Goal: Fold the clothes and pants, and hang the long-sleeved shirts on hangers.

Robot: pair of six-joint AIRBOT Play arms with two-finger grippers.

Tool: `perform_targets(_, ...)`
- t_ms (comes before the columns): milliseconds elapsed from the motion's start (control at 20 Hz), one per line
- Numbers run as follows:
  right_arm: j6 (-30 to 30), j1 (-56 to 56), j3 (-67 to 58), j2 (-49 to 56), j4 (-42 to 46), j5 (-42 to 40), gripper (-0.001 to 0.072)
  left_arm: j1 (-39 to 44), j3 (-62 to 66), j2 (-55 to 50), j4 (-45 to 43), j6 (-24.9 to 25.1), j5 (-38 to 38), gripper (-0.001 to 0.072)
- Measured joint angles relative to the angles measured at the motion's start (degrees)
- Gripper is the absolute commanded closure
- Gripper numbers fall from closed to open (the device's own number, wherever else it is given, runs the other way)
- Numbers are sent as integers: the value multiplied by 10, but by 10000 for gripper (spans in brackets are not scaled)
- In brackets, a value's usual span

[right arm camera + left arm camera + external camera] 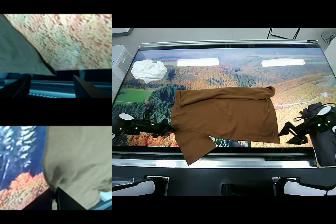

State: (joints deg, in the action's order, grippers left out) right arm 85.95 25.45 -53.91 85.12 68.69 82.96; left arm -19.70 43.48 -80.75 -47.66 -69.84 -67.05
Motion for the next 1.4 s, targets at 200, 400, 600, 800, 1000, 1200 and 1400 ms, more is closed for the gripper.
perform_targets(200,-2,-48,9,17,-27,-17,373,0,0,17,1,-6,-5,684)
perform_targets(400,-1,-92,6,21,-25,-30,676,0,11,28,1,-9,-18,685)
perform_targets(600,-12,-105,-62,-29,-31,6,677,0,85,69,3,-10,-40,685)
perform_targets(800,-19,-108,-248,-111,-31,-16,679,0,274,162,16,-11,-48,685)
perform_targets(1000,-43,-109,-471,-202,-10,-83,679,0,514,269,14,-18,8,685)
perform_targets(1200,-49,-109,-579,-297,40,-125,679,0,642,367,-34,-55,66,685)
perform_targets(1400,-31,-109,-608,-374,92,-144,679,0,682,433,-80,-73,107,685)
